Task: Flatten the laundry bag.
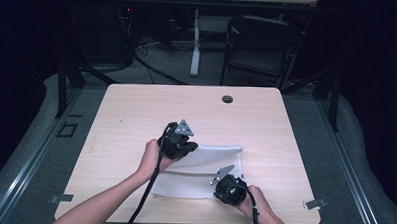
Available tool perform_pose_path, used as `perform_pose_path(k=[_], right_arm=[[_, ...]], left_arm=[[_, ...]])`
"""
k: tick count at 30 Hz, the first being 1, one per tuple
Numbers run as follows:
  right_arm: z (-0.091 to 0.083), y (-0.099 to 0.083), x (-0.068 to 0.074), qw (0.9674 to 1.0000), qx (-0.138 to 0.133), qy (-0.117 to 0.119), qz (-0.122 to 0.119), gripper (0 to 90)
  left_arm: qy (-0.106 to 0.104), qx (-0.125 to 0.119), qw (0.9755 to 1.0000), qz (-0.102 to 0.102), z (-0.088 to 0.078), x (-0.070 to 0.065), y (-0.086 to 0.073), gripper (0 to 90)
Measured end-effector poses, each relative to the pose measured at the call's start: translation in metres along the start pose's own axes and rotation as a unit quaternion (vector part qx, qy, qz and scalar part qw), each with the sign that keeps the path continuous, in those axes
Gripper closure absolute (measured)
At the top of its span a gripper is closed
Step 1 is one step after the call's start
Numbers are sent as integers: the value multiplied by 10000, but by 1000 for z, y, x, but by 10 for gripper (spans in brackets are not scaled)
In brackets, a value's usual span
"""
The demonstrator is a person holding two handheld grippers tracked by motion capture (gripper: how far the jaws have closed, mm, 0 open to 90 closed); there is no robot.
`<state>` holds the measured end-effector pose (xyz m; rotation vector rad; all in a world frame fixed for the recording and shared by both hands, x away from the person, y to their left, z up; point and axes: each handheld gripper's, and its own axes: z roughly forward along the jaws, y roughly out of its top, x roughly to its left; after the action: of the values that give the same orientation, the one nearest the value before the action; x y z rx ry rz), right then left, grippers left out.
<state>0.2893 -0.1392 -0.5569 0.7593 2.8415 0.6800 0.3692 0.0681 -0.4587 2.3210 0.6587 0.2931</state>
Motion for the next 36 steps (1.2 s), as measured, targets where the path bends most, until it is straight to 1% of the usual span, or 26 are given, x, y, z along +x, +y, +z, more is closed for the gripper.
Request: perform_pose_path(k=[1,2,3,4,7,9,11,13,15,19,20,21,22,23,24,25,26,27,28,31,32,33,34,35,36], right_arm=[[0,0,0,10000,-5,22,5,900],[0,0,0,10000,16,72,-2,900],[-1,0,0,10000,37,72,-20,900],[-1,0,0,10000,42,44,-7,900],[-1,0,0,9999,38,108,-8,900],[-1,-1,0,9999,45,110,6,900],[-1,-1,0,9998,59,170,-5,900],[-2,-1,1,9998,88,169,-27,900],[-2,-1,1,9996,126,234,-8,900],[-3,-1,3,9992,199,333,-65,900],[-3,-2,4,9993,182,305,-77,900],[-3,-2,4,9992,205,326,-82,900],[-4,-2,4,9991,201,357,-114,900],[-4,-2,5,9989,207,404,-93,900],[-4,-2,6,9990,209,390,-85,900],[-4,-2,6,9989,210,407,-137,900],[-5,-2,5,9986,250,423,-193,900],[-5,-2,6,9987,249,395,-190,900],[-4,-2,6,9986,218,447,-165,900],[-4,-3,6,9984,228,492,-177,900],[-4,-3,5,9985,246,450,-211,900],[-4,-2,5,9982,239,503,-203,900],[-4,-3,5,9984,222,490,-184,900],[-4,-3,5,9985,248,444,-206,900],[-4,-2,6,9984,240,472,-192,900]], left_arm=[[26,-24,10000,-29,-1,1,2,893],[59,-2,10000,9,-1,3,4,892],[115,0,9999,44,-2,4,6,892],[115,30,9999,53,-2,4,8,893],[248,36,9996,137,-2,7,13,893],[315,13,9994,112,-3,9,16,893],[378,5,9993,80,-3,13,19,893],[450,25,9989,109,-4,16,22,893],[515,35,9986,86,-5,20,25,893],[622,-62,9980,-4,-7,28,31,893],[641,-70,9979,-25,-8,29,33,893],[680,-111,9976,-50,-8,31,34,893],[699,-111,9975,-61,-9,33,36,892],[719,-117,9973,-67,-9,34,37,893],[760,-137,9970,-59,-10,35,38,892],[764,-118,9970,-68,-10,36,39,893],[789,-126,9968,-78,-9,37,39,893],[810,-129,9966,-75,-9,37,40,893],[828,-120,9965,-72,-8,38,40,893],[873,-116,9961,-106,-4,43,42,892],[882,-113,9959,-137,-2,44,42,892],[891,-93,9959,-152,-1,46,43,892],[904,-95,9957,-161,0,47,44,892],[938,-96,9954,-161,1,48,45,892],[984,-96,9950,-165,3,49,46,893]])
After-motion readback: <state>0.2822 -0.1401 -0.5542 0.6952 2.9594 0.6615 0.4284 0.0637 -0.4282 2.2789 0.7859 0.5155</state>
